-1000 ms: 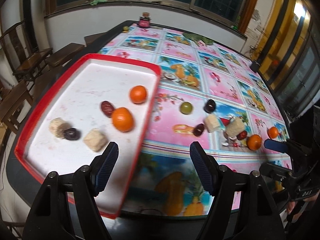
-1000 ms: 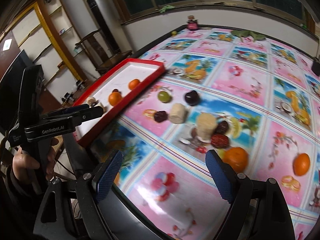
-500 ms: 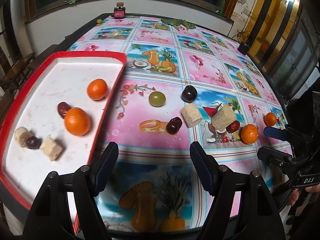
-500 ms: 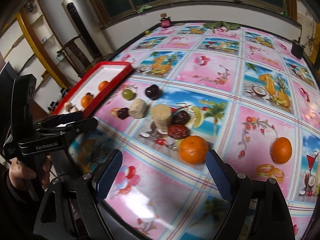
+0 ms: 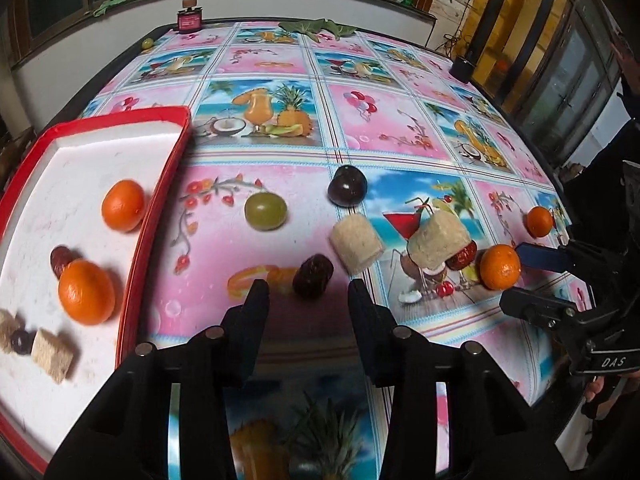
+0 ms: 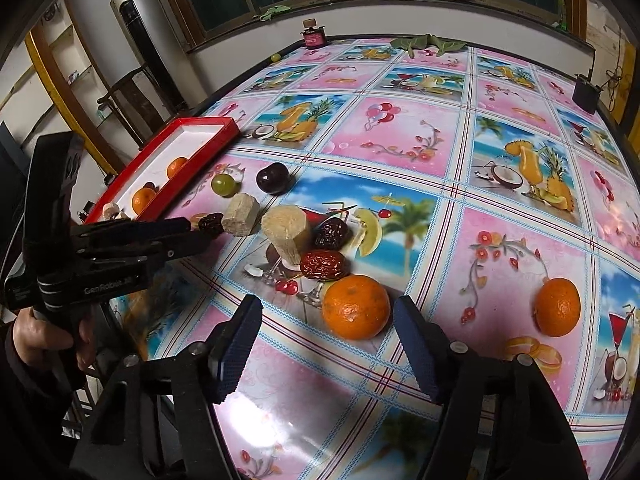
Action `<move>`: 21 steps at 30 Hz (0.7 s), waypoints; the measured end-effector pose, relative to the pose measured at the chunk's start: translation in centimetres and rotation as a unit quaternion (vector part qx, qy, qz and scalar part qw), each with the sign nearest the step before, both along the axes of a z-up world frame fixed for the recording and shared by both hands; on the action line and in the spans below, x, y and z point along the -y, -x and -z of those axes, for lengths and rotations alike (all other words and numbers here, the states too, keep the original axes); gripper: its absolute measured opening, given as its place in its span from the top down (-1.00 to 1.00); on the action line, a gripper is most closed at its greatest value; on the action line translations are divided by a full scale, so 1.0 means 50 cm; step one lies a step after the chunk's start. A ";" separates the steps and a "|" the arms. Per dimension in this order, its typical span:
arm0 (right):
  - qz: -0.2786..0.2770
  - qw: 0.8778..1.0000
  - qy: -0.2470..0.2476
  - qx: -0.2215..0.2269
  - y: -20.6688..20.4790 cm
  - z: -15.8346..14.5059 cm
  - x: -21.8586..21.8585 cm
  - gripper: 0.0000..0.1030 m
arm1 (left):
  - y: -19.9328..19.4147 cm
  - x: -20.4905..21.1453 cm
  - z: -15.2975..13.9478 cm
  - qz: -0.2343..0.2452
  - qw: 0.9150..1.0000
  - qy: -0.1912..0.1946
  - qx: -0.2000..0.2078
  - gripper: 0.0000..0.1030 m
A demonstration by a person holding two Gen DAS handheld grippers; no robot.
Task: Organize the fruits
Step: 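Grasp an orange with the right tool while the left tool grasps a dark date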
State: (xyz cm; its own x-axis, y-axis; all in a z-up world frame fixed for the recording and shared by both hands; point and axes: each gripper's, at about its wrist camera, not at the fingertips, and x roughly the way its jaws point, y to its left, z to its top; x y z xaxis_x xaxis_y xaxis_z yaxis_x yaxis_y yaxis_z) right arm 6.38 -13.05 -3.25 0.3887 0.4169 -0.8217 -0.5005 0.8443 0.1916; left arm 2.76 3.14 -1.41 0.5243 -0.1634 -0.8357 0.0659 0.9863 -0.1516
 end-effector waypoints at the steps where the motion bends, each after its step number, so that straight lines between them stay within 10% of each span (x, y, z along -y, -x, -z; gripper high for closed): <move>1: 0.000 1.000 0.001 0.000 -0.001 0.001 0.000 -0.33 | -0.005 0.001 0.002 0.001 1.000 -0.001 -0.001 0.24; 6: 0.004 1.000 0.005 -0.002 -0.009 0.011 -0.002 -0.20 | -0.021 0.011 0.010 0.011 1.000 -0.010 -0.003 0.24; 9: 0.007 1.000 0.009 -0.003 -0.014 0.018 -0.003 -0.10 | -0.025 0.023 0.013 0.022 1.000 -0.014 -0.004 0.63; 14: 0.009 1.000 0.028 0.001 -0.018 0.031 -0.011 0.26 | -0.020 0.039 0.013 0.032 0.999 -0.034 0.001 0.64; 21: -0.003 1.000 0.022 0.014 -0.014 0.017 -0.030 0.28 | 0.000 0.016 -0.004 0.015 1.000 -0.010 0.009 0.64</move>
